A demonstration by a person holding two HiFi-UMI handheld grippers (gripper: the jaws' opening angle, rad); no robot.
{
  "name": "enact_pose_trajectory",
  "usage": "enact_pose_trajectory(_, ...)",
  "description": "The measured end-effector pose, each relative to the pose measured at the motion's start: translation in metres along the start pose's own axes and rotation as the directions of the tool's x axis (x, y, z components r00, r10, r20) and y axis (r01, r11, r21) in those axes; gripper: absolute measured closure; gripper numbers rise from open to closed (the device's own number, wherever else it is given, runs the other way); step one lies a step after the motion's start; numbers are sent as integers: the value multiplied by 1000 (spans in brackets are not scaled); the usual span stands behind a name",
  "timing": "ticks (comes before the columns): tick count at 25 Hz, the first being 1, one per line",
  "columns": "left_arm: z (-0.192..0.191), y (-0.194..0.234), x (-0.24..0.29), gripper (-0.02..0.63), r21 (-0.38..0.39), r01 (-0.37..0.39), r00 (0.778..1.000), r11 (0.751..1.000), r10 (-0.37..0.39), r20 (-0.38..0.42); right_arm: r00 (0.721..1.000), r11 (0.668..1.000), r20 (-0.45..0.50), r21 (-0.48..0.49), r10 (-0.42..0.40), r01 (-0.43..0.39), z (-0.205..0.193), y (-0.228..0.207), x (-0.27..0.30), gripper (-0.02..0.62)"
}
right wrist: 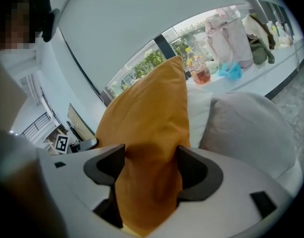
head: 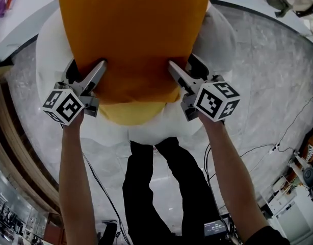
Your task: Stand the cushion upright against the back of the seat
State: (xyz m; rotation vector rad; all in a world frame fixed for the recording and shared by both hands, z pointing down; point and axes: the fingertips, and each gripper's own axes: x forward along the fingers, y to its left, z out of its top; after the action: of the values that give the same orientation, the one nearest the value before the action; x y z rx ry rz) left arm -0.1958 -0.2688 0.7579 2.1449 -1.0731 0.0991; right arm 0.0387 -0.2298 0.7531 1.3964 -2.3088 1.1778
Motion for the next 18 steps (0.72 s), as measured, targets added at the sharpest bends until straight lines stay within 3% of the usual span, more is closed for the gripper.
enact_pose_trajectory(3, 2, -4, 13, 121, 53, -28, 998, 998, 31, -58, 997, 997, -33, -27, -67, 66, -1, -2, 12, 267)
enact_pose_trajectory(6, 2, -14, 15, 255, 107, -61, 995, 992, 68, -66, 994, 994, -35, -42, -105, 103, -1, 3, 15, 360)
enact_pose_trajectory(10, 4, -31, 6, 352, 172, -72, 997, 982, 76, -14, 991, 989, 22, -64, -129, 130, -1, 14, 6, 445)
enact_pose_trajectory(18, 44, -64, -1, 380, 257, -46, 992, 965, 13, 127, 982, 991, 167, -92, -82, 98, 38, 27, -15, 463)
